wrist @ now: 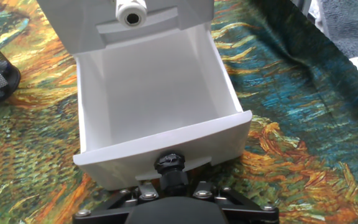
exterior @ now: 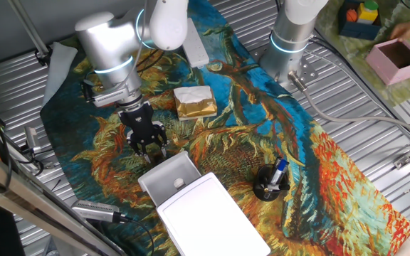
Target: Grasp the handle and close the drawer
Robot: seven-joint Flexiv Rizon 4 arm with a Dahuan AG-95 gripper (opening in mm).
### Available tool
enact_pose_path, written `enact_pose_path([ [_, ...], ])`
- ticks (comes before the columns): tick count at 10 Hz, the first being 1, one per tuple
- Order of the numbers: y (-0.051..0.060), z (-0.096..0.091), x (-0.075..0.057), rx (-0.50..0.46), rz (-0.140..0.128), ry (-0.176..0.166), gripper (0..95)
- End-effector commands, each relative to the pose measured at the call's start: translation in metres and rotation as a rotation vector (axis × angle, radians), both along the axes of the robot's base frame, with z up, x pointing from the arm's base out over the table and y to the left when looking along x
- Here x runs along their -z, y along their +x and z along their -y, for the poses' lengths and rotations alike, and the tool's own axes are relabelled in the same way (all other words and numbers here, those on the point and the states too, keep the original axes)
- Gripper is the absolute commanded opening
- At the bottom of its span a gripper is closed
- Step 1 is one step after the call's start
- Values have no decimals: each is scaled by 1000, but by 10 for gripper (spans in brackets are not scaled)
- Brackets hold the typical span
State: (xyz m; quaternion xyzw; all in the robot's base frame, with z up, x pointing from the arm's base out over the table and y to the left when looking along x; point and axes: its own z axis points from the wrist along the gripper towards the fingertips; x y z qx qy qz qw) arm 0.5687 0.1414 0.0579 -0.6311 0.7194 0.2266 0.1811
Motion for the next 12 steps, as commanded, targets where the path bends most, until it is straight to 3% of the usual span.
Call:
enact_pose_path([
  [1,0,0,-1,1,-1,2,190],
  [2,0,0,-1,2,-1,2,190],
  [3,0,0,-1,6,-3,2,0],
  [12,1,-3,-2,7,-2,3,0],
])
